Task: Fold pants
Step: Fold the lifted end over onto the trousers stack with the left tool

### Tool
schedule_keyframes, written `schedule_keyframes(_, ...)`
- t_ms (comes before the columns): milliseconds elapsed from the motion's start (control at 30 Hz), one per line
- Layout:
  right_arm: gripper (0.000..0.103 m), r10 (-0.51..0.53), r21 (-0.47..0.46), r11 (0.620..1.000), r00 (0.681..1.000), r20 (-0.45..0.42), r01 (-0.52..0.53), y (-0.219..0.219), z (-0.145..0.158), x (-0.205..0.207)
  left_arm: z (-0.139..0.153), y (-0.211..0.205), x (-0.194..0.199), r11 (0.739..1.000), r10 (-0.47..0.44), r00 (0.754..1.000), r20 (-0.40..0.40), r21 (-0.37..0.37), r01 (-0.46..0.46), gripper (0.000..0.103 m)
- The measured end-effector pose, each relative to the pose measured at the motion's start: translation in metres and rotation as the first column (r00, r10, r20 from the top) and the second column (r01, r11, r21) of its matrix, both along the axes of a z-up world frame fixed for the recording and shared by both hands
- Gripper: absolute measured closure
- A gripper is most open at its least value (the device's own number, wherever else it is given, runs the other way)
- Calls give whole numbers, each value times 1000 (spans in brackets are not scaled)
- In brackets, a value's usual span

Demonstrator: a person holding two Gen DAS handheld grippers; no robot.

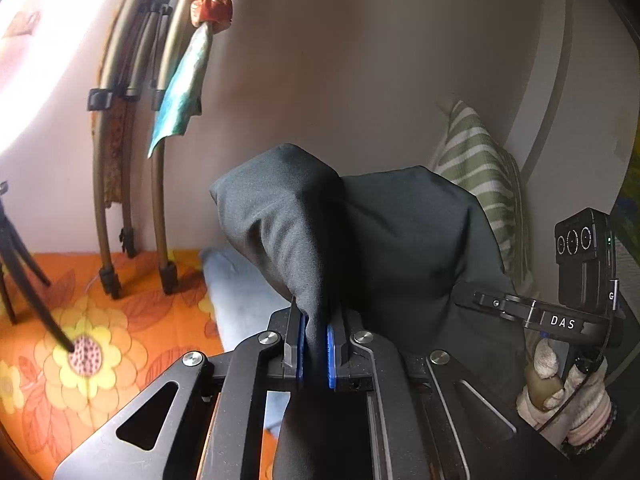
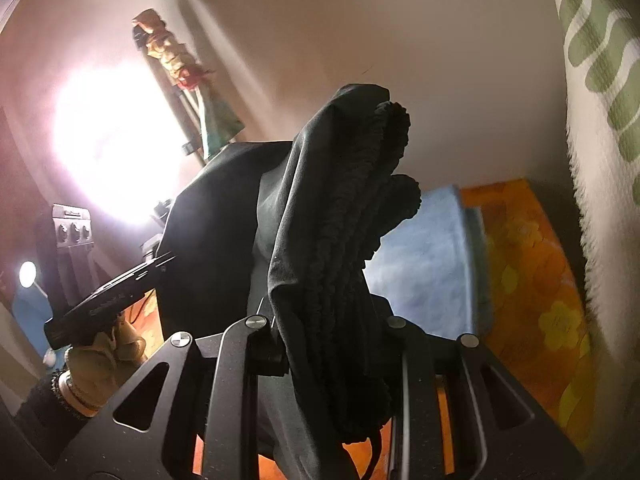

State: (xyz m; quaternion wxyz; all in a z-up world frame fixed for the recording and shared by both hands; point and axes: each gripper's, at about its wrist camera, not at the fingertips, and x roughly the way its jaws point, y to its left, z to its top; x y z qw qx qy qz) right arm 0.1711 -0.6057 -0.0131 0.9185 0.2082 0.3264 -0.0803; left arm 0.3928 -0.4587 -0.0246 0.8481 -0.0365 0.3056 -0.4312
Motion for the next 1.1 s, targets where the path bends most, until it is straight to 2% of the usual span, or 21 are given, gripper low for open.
schedule_keyframes(233, 78, -9, -48, 999, 1000, -10, 9, -23, 0, 32, 0, -23, 27, 1000, 24, 999, 34, 11, -24, 97)
schedule_keyframes(367, 78, -17, -51, 999, 1000, -20, 16, -37, -7, 50, -7, -29, 43, 999, 37, 999, 23, 12, -38, 97)
schedule_keyframes(600, 78, -43, 15, 999, 997, -59, 44, -67, -48, 68, -35, -40, 62, 997, 51, 999, -1, 60, -51, 97)
schedule_keyframes(900, 78, -58, 17, 998, 986, -158, 62, -85, -91, 77, -71, -56, 70, 987, 66, 998, -20, 147, -62, 97)
schedule_keyframes(1000, 73, -72, 12, 997, 981, -180, 76, -91, -98, 76, -74, -60, 72, 985, 70, 997, -25, 160, -65, 97)
schedule_keyframes(1067, 63, -106, -18, 994, 974, -203, 104, -94, -98, 76, -75, -63, 72, 980, 85, 996, -23, 182, -79, 94)
schedule_keyframes(1100, 60, -149, -60, 988, 965, -214, 139, -97, -97, 74, -75, -64, 74, 977, 94, 995, -26, 193, -87, 93)
